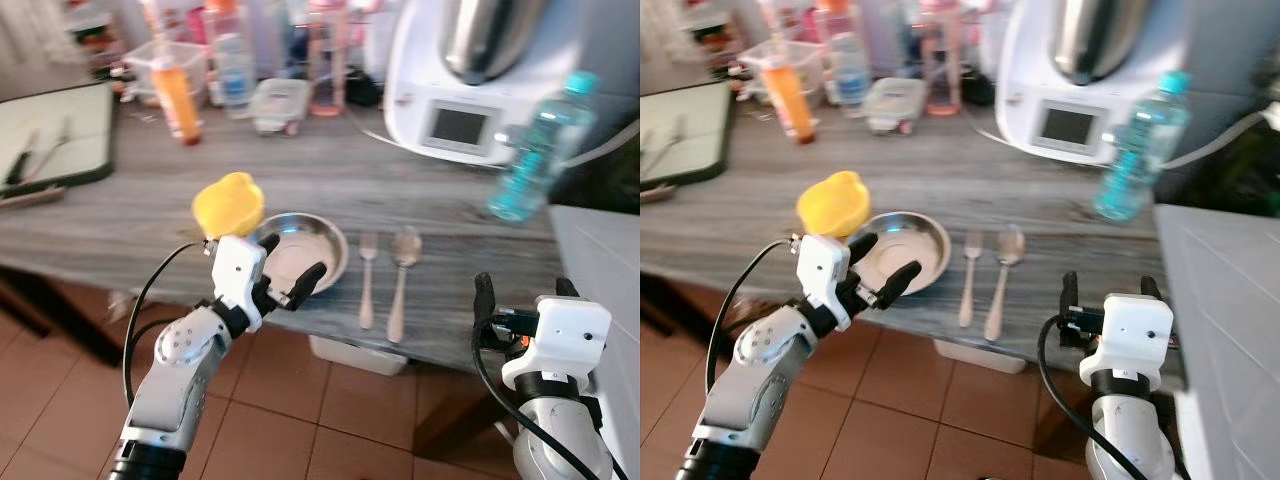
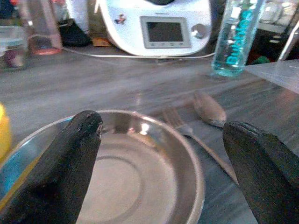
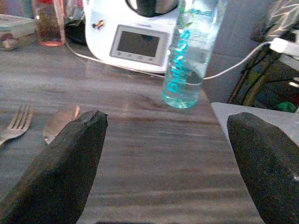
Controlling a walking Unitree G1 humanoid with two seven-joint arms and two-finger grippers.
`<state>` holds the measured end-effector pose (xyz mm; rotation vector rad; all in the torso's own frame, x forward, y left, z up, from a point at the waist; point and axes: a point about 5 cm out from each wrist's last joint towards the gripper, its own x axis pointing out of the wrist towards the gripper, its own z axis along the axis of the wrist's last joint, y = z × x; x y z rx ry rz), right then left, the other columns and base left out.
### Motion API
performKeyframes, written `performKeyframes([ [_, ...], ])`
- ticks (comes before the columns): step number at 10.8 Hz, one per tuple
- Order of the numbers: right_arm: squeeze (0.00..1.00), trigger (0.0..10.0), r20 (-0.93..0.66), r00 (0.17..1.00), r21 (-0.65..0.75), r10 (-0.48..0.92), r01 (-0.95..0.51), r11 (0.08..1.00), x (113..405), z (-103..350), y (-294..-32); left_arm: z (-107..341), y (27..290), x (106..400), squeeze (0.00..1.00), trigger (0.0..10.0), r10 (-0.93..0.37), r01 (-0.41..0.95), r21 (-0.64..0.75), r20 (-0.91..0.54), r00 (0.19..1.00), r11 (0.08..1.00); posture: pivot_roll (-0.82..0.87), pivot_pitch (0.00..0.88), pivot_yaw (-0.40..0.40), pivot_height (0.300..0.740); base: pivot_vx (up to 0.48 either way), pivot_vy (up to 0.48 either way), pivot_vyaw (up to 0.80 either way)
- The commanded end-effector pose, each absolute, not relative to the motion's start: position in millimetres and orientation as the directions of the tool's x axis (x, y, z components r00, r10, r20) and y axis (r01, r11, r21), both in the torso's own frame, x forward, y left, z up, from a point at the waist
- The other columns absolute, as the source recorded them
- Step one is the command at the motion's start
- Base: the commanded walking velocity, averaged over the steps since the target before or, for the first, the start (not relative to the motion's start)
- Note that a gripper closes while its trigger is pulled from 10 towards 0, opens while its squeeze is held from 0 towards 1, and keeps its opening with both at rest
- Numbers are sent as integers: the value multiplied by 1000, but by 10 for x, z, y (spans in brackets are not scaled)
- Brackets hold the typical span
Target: Setting the table
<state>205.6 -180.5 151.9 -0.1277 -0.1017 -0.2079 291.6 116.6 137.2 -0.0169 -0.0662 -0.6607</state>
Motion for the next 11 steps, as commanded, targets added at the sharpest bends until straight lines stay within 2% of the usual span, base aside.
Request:
performKeyframes([
  [1, 0, 10000, 111, 970, -109, -217, 229, 967, 2037, 1532, -1835, 1365, 1169, 2924, 0, 10000, -611, 612, 1, 53, 790, 791, -20, 77, 19, 740, 0, 0, -625],
  [2, 0, 10000, 109, 971, -104, -214, 225, 969, 2042, 1525, -1824, 1366, 1175, 2927, 0, 10000, -607, 607, 16, 52, 793, 794, -19, 77, 19, 740, 0, 0, -587],
  [5, 0, 10000, 109, 974, -99, -200, 211, 973, 2048, 1532, -1815, 1373, 1142, 2909, 0, 10000, -609, 609, 13, 56, 791, 793, -21, 79, 12, 740, 0, 0, 0],
  [9, 0, 10000, 96, 974, -96, -204, 213, 972, 2048, 1518, -1827, 1373, 1170, 2951, 0, 10000, -595, 596, 2, 49, 802, 803, -25, 82, 11, 740, 0, 0, -759],
  [11, 0, 10000, 94, 974, -89, -206, 214, 973, 2047, 1513, -1828, 1371, 1160, 2944, 0, 10000, -597, 598, -4, 44, 801, 802, -25, 85, 13, 740, 0, 0, -203],
])
